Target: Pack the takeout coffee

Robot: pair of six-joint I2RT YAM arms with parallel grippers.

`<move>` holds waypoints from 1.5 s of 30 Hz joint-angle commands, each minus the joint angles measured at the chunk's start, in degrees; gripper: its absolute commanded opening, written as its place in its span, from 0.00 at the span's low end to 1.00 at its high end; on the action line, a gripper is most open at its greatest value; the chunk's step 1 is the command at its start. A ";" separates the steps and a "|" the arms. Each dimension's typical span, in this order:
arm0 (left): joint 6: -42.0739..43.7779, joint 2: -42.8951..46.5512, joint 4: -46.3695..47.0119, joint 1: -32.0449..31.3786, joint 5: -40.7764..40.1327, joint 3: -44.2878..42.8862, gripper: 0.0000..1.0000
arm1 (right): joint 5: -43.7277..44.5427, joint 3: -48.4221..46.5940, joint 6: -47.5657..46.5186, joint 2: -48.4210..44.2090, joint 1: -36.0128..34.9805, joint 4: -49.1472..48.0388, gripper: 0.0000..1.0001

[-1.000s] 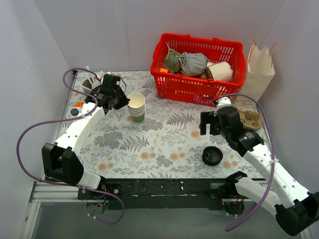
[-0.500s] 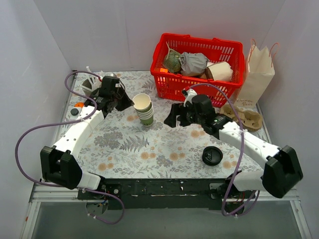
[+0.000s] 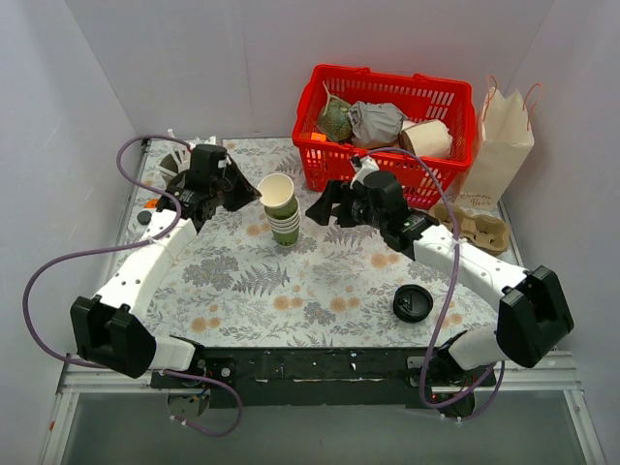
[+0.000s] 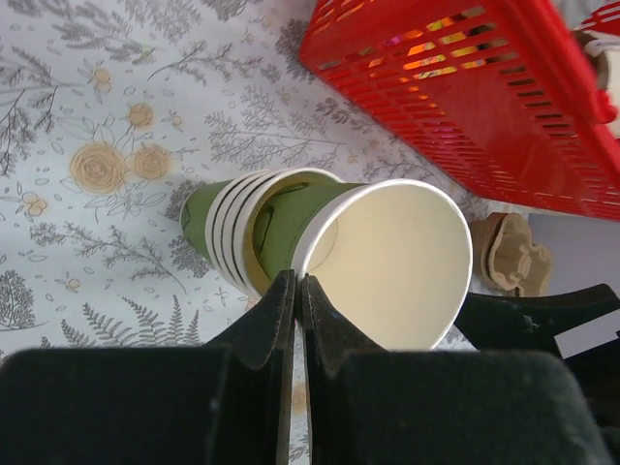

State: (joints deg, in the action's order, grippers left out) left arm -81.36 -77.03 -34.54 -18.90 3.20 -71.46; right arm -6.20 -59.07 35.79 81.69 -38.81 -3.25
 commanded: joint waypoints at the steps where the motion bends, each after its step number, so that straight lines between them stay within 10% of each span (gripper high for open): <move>1: 2.16 4.00 0.19 -0.26 -0.30 -9.72 0.00 | 2.59 -2.10 -5.62 -7.15 -0.39 1.12 0.92; 16: 15.18 21.48 -8.69 -2.72 25.88 0.95 0.00 | 10.42 10.81 -13.38 -31.24 -0.39 43.66 0.91; 25: 6.15 25.71 -8.00 -11.85 15.44 19.76 0.00 | 14.10 14.33 -11.01 -25.01 -0.39 47.10 0.75; 45: -1.95 19.91 -0.17 -20.66 -2.49 25.93 0.02 | 17.88 16.53 -8.02 -14.98 -0.39 47.54 0.50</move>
State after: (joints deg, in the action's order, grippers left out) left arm -81.71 -57.60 -37.06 -39.20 3.42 -46.72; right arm 10.66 -43.07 26.44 66.15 -39.03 44.05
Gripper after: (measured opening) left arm 0.022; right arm 0.511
